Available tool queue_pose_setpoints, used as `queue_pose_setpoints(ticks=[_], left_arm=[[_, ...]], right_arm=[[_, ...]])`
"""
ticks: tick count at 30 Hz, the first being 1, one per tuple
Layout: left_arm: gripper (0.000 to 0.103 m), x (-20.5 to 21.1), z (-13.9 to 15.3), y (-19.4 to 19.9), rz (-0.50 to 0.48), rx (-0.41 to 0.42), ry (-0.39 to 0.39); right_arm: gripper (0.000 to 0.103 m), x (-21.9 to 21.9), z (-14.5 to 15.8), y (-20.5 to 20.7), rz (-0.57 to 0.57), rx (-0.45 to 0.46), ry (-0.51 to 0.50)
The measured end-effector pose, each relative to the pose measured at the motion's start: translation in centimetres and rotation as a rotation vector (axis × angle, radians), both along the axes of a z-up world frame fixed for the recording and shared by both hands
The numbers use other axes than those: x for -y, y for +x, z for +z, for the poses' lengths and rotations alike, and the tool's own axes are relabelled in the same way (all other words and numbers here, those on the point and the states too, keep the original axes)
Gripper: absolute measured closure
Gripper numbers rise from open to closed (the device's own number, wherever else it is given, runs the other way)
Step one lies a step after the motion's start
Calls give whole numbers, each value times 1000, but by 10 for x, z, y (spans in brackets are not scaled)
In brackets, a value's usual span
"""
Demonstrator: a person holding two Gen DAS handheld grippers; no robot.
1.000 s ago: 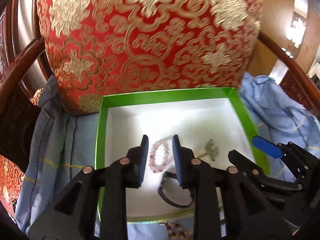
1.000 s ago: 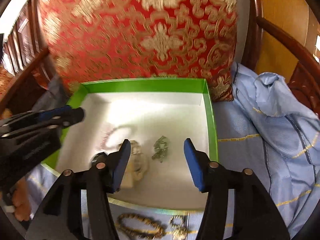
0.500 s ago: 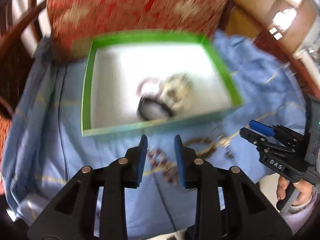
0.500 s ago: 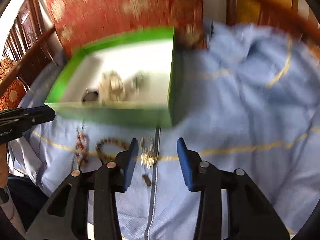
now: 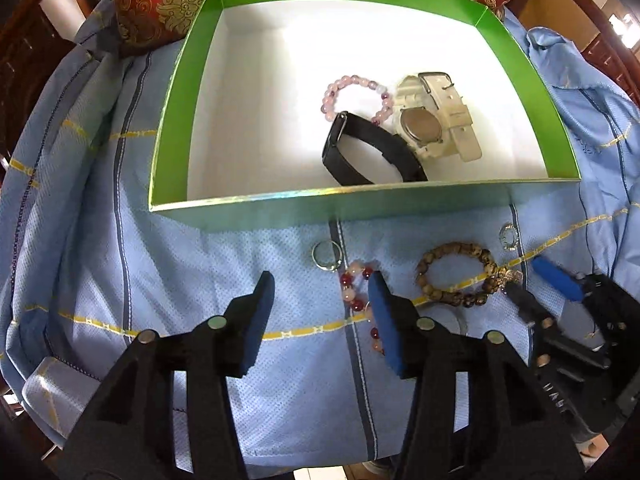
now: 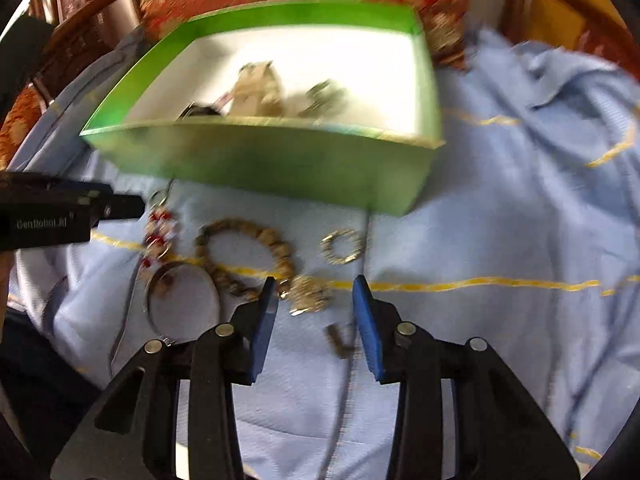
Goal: Organize jewelry
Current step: 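Grasp the red-and-white bead bracelet with the left tool while the right tool approaches the wooden bead bracelet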
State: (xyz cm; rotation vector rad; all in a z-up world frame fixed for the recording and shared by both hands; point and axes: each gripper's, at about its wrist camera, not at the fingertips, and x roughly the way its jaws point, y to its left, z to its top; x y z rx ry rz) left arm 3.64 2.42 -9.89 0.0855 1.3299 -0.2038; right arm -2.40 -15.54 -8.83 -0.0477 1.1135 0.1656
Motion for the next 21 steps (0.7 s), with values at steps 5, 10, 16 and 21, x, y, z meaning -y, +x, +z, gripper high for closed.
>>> queue_pose_setpoints(ticks=[5,10,16,21], left_arm=[[71,4,-10,2,9,-56,-42],[77,-1,-27,6,49,-106,-60],[80,-7,-28,9,60,-98,-67],[94,-29,-22,9,93,-52,11]], right_arm=[[63,-12,8,8,17,34,50],[65,-24,-5,26,48,5,58],[65,-29,-17,31,36,4,4],[65,-24,-19,24,18,-4,18]])
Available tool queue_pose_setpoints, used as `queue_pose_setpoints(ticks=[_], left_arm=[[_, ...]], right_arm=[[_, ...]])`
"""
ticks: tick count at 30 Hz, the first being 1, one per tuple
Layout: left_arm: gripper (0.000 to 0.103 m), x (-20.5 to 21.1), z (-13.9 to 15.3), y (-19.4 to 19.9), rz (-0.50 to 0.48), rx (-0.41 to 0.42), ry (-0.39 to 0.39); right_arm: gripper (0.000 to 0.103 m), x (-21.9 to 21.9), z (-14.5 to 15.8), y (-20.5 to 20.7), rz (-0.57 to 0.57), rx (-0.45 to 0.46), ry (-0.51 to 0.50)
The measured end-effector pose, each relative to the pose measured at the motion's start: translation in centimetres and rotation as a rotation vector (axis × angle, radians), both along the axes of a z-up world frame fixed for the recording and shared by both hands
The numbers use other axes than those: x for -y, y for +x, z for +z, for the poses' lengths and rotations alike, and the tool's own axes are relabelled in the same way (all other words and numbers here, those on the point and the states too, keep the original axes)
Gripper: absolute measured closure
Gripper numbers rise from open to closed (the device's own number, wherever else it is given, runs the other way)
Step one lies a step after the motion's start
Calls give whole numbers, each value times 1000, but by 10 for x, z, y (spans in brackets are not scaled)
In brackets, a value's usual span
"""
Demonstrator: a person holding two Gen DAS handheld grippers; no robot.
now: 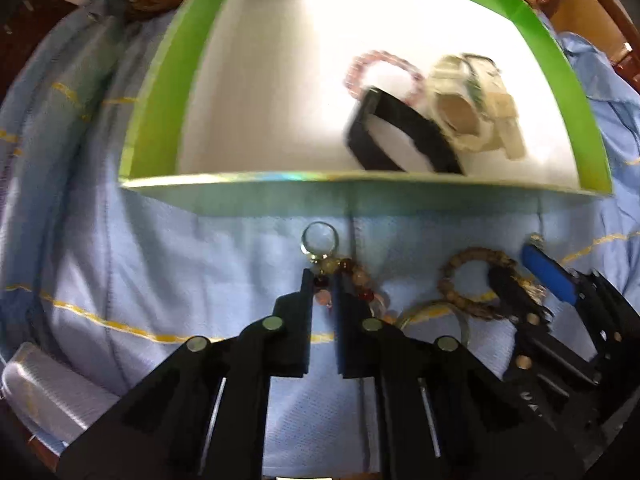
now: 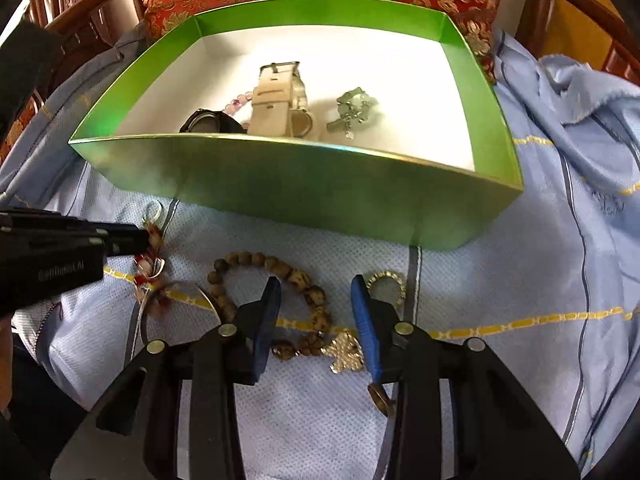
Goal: Organize jewelry
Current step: 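Grasp the red-and-white bead bracelet with the left tool while the right tool approaches the wooden bead bracelet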
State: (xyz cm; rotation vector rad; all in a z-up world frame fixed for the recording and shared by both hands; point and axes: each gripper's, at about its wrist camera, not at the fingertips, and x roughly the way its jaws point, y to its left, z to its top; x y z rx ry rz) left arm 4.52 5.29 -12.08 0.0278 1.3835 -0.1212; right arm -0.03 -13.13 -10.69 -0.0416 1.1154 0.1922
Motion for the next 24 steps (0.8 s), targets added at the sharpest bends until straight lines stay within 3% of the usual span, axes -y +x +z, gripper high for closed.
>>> queue_pose_setpoints(ticks=[4,7,12,16,18,24], left_arm=[[95,-24,20,2,44,23,-108],[95,-38,50,-7,12,90,-230],[95,-49,84,-15,-32,197,-358],[95,-49,86,-13,-38,189,-347],[95,-49,75,-11,-33,149,-312],[95,-33,34,-10,-16,34,-195]], right_arm=[[65,8,-2,-6,0,4,9],[65,10,-2,-9,2,12,8],[62,7,-3,-10,7,20,-6],[62,9,-1,-8,-11,11,16],[62,13,1,-5,-27,14,33],[62,11,-2,1,-18,37,-43]])
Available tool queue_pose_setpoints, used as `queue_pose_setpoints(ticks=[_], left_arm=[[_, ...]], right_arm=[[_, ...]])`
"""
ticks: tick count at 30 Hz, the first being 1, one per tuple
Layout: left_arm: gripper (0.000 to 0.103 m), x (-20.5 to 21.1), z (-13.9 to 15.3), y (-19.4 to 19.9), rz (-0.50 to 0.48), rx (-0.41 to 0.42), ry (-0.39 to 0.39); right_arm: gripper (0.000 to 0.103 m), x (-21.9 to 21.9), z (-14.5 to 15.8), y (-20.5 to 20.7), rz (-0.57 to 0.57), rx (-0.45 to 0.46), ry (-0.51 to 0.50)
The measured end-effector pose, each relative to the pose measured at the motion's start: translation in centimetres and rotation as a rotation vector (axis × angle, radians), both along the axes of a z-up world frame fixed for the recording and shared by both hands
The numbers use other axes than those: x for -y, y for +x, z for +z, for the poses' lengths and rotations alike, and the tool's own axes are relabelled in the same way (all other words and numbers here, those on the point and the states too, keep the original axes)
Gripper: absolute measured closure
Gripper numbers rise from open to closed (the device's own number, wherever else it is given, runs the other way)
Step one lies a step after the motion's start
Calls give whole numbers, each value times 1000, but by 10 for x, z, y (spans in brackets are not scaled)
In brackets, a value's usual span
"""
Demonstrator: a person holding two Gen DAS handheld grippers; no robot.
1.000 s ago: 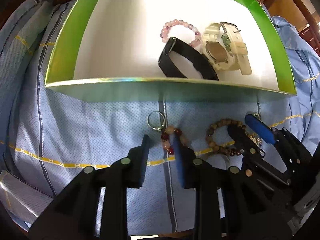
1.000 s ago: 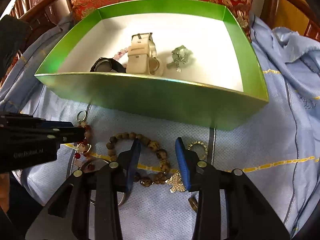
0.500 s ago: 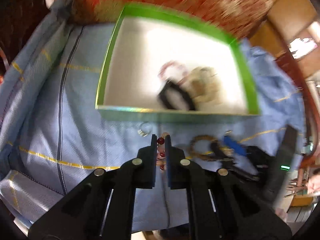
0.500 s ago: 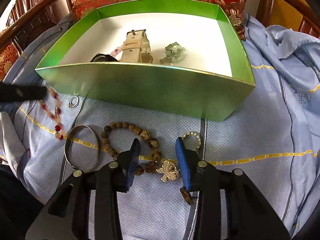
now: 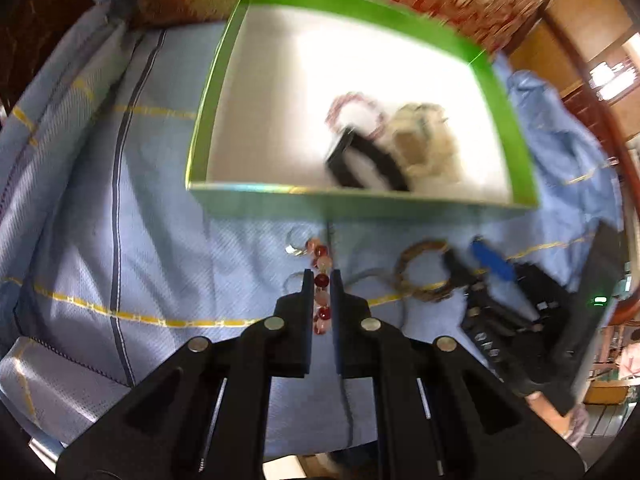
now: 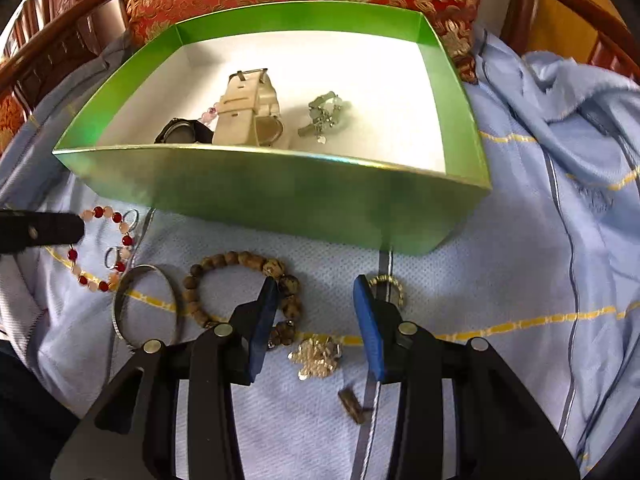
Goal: Organize jewelry
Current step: 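Grasp the red-and-white bead bracelet with the left tool while the right tool approaches the wooden bead bracelet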
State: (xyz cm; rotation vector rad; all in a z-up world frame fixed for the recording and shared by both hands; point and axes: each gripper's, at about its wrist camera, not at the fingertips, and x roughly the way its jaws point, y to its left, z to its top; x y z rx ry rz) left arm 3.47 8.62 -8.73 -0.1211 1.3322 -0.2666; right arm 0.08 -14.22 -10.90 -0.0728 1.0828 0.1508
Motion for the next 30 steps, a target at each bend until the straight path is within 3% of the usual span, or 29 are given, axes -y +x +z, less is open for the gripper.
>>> queue_pose_setpoints(ticks=[6,10,14,18,30], left_arm=[[91,-12,-16,6,59,-41,39],[89,-19,-22,8,86,-54,55],[77,-19,-23,9,94,-51,69],[77,-19,-27,11,98,-56,84],[78,-11,-46,24,79,-18,155]], right_arm=[[63,-20,-1,-2,79,-2,-46],[63,-29,3,-12,170,-50,47],[63,-28,10,-14,144,-16,32],[62,-25,7,-8,94,4,-45],[61,-24,-4,-2,69,-1,-42]])
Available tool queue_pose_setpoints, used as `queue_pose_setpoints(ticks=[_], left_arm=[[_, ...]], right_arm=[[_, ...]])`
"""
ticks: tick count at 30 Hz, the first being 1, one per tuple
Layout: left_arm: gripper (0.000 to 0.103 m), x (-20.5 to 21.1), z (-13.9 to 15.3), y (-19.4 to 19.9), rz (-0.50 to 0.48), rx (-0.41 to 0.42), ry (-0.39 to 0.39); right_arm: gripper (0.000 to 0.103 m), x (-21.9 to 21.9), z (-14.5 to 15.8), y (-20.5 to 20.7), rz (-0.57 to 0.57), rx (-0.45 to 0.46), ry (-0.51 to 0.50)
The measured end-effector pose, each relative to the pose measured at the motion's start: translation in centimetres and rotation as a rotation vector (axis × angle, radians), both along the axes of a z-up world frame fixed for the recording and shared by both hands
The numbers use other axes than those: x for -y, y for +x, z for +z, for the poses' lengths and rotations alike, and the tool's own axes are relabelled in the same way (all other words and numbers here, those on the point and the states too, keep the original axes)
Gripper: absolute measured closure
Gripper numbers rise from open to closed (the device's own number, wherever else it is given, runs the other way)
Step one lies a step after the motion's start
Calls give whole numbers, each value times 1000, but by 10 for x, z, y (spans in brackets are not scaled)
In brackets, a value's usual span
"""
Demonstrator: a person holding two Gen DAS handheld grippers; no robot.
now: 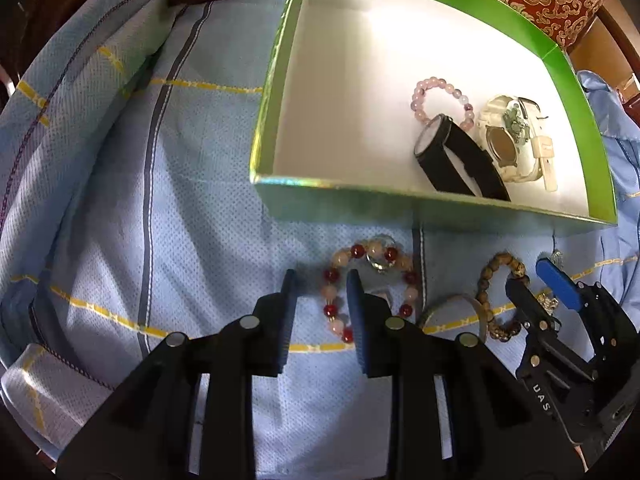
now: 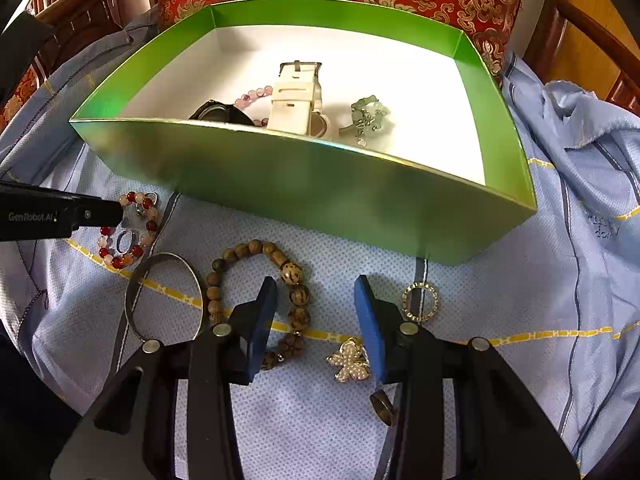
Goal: Organize jewelry
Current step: 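Grasp the red-and-white bead bracelet with the left tool while the right tool approaches the wooden bead bracelet, then close the right tool on the wooden bead bracelet while the left tool lifts the red-and-white bracelet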
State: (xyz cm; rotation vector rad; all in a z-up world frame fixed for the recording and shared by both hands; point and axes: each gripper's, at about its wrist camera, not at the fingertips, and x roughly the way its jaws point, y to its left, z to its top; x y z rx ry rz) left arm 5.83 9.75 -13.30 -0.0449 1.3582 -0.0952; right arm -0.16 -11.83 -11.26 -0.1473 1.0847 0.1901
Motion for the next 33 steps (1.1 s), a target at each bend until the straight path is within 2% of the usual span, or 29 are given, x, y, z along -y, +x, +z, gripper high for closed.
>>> queue_pose_setpoints(ticks=[3,9,12,14,16,20,25,33], left_arm=[[80,9,1,2,-23,21,34],[95,30,2,3,-65,63,85],[95,38,3,0,-80,78,107],[95,47,5,-6,-86,86,117],[95,57,8,-13,-91,96,119],[95,66,19,-20,-107,139,115],[95,72,36,-27,-120,197,96],[95,71,78,-46,-153,315,70]], right_arm=[[61,-3,-1,0,5,12,-16],[61,-5,-2,-4,11,28,-30],[70,-7,-2,-7,22,31,-24],[83,-11,-1,-9,43,33,-24],[91,-17,-1,-11,70,36,-32],[91,-20,-1,-14,78,48,-59],[92,-11,5,-17,49,23,13],[92,1,35,-27,13,103,23]])
